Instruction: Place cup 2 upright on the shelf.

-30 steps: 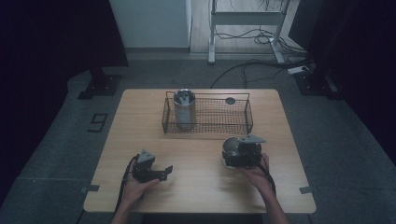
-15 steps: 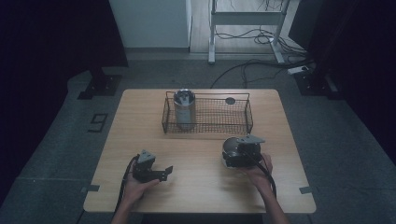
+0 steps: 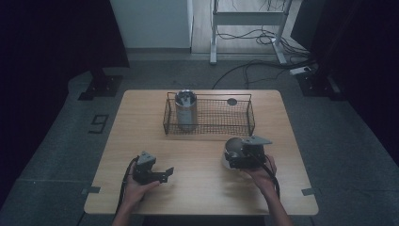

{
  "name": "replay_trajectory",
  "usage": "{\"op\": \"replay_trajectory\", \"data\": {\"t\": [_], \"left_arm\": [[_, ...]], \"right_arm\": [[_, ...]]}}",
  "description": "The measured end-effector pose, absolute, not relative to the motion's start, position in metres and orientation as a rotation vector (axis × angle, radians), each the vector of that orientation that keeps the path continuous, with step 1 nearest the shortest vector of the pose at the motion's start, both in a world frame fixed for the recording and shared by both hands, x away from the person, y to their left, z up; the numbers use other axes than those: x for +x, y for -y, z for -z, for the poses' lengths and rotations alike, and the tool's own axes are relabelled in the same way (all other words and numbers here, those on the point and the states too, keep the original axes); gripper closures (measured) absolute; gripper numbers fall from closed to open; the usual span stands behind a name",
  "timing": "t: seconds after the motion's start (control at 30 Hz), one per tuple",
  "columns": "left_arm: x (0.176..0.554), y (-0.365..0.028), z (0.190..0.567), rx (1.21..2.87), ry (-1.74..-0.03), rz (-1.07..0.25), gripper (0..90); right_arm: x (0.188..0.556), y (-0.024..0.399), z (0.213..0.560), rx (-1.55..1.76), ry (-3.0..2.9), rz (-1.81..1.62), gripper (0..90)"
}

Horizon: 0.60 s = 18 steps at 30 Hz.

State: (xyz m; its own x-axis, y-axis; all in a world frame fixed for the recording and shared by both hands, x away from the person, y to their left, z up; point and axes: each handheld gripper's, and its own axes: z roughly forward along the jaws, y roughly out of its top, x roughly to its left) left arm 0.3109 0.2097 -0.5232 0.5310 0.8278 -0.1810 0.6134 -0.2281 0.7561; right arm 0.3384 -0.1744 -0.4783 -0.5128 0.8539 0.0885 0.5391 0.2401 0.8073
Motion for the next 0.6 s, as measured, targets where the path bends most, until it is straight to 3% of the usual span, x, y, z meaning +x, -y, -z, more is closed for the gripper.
{"op": "replay_trajectory", "data": {"t": [0.6], "left_arm": [[0.305, -0.199, 0.527, 2.003, -1.16, -0.359, 10.1]], "right_arm": [[0.341, 0.171, 0.447, 1.299, -2.126, -1.165, 6.4]]}}
